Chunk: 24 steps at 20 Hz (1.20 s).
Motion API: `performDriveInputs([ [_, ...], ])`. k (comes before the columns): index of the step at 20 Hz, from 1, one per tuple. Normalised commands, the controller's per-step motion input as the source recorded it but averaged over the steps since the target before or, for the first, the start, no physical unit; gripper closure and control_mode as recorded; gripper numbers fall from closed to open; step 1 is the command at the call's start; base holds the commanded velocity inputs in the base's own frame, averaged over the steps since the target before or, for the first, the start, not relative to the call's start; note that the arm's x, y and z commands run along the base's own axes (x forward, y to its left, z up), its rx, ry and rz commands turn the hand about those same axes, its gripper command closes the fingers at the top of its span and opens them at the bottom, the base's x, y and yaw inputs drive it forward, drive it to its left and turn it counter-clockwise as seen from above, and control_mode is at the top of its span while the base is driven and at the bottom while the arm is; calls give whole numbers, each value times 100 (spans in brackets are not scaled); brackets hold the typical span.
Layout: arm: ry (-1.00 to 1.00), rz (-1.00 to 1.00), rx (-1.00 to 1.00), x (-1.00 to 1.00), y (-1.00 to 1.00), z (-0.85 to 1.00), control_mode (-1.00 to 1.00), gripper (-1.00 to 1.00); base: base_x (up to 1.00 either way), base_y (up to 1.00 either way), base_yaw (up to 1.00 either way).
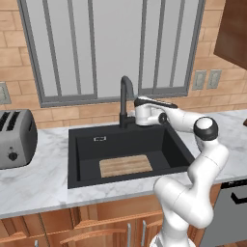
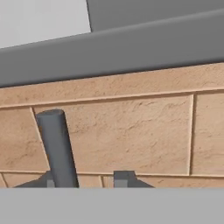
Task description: Turn on the sink faucet with hot water and rinse the cutting board for ten seconds, then turn off the faucet. Push the cutting board to reach the water if necessary.
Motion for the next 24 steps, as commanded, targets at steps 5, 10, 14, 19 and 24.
performDriveInputs([
  [5, 0, -22, 5, -33, -48, 0, -100, 100, 0, 0, 0],
  [10, 0, -20, 3, -30, -45, 0, -100, 100, 0, 0, 0],
  [14, 0, -16, 3, -24, -49, 0, -100, 100, 0, 0, 0],
  [19, 0, -10, 3, -11, -59, 0, -100, 100, 0, 0, 0],
  [24, 0, -6, 1, -4, -48, 0, -100, 100, 0, 0, 0],
])
